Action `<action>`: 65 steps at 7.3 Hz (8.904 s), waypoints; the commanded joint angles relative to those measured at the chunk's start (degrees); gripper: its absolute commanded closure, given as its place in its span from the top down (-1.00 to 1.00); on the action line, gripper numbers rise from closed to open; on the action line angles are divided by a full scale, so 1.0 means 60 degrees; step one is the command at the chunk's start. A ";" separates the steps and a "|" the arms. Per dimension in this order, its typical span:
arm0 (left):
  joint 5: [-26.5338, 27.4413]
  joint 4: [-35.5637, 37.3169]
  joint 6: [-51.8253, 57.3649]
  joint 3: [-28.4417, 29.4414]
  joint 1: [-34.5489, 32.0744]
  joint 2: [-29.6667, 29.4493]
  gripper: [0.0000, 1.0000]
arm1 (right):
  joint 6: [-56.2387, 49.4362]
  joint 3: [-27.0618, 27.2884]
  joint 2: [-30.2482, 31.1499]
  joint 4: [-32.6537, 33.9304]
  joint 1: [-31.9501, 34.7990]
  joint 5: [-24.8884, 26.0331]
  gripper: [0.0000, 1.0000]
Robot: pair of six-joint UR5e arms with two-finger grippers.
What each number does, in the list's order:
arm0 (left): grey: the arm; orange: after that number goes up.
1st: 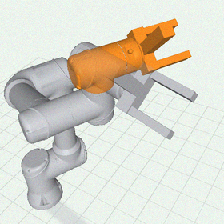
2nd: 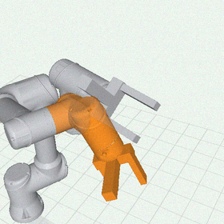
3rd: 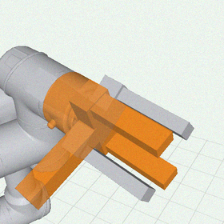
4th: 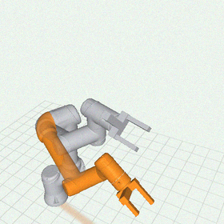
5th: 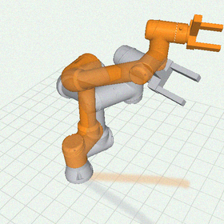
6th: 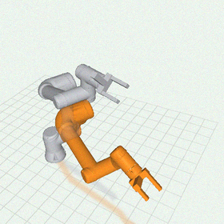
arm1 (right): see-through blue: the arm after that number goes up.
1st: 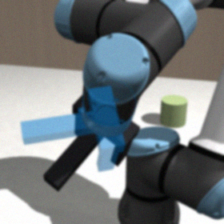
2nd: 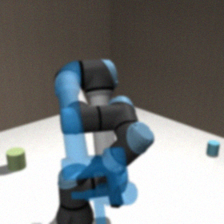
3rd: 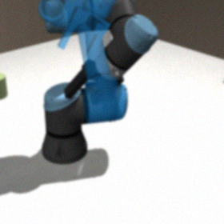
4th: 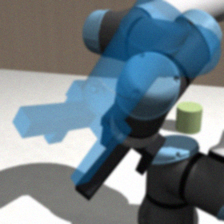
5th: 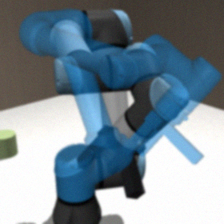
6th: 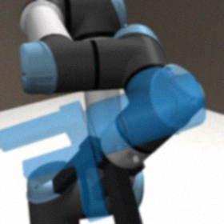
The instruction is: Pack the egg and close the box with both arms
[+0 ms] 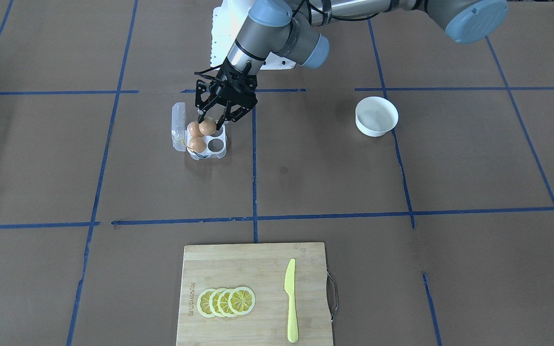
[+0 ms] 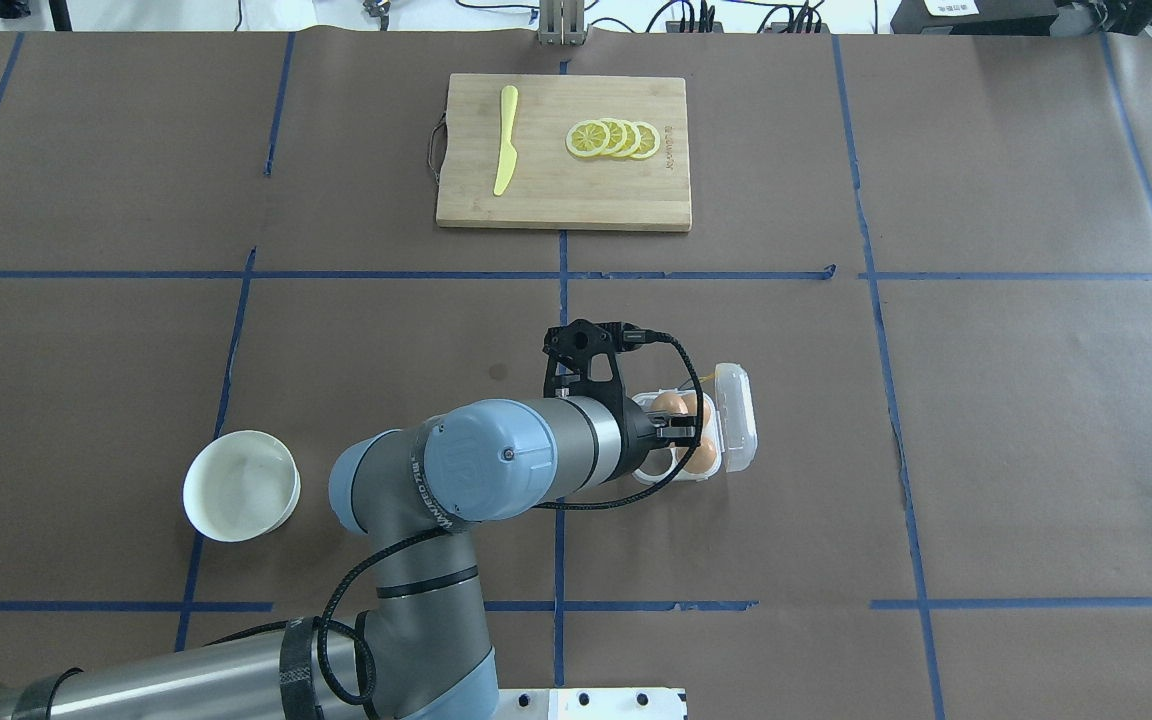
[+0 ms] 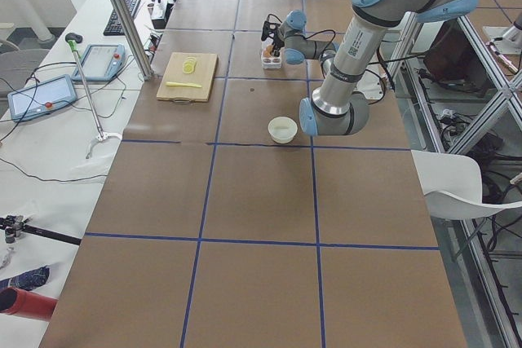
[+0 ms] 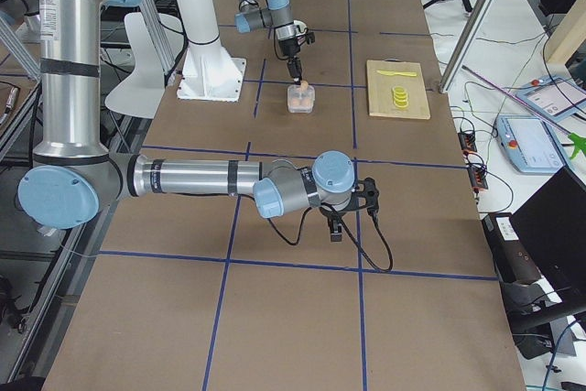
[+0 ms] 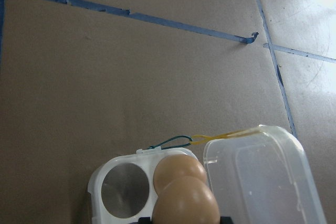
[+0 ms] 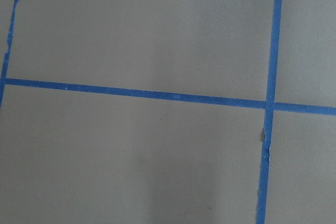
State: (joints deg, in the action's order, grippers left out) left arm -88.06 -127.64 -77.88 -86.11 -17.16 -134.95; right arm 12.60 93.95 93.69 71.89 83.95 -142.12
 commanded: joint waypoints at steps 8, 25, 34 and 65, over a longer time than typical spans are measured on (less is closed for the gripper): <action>0.0013 0.0005 0.0030 -0.0194 0.0106 0.0299 -1.00 | -0.0020 -0.0043 0.0015 0.0000 -0.0003 0.0000 1.00; -0.3557 0.1704 0.9257 -0.3827 -0.5466 0.5875 0.98 | 0.8418 0.1370 -0.0146 -0.4145 -0.4957 0.2702 1.00; -0.4425 0.1425 1.1734 -0.3182 -0.7116 0.6553 0.98 | 1.3061 0.3396 -0.4614 0.0744 -0.9643 0.7134 1.00; -0.8249 0.3725 1.3799 -0.0750 -1.2067 0.8091 1.00 | -0.2320 -0.0380 0.0674 0.1274 0.0290 0.1215 1.00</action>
State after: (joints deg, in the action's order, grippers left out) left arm -137.10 -105.65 4.80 -90.59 -88.89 -86.68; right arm -1.36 91.87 97.77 79.31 85.69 -135.66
